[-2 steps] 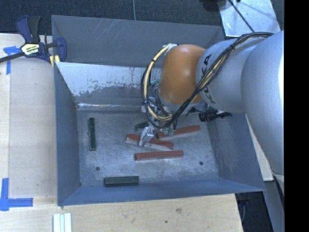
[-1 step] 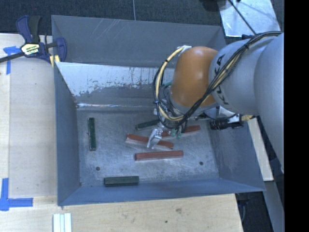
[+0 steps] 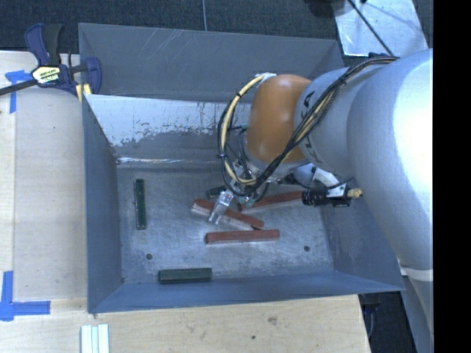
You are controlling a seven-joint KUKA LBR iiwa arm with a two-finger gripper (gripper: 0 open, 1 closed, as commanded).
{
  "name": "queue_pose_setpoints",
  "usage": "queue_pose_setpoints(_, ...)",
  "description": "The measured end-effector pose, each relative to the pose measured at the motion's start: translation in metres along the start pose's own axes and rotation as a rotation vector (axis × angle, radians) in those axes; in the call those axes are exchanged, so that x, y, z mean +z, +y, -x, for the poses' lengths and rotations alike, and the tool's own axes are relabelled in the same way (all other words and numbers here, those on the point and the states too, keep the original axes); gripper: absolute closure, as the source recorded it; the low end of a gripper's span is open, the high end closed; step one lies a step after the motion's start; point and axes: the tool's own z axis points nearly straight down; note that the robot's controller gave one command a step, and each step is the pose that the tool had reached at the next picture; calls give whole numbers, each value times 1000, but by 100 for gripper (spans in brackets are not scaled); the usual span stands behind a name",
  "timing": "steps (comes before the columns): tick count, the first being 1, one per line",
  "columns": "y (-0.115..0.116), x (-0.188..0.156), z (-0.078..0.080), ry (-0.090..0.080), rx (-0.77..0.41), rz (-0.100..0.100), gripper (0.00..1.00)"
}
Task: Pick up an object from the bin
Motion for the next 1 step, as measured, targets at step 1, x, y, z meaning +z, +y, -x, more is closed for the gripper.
queue_pose_setpoints(1,-15,-6,-12,-27,36,19,100)
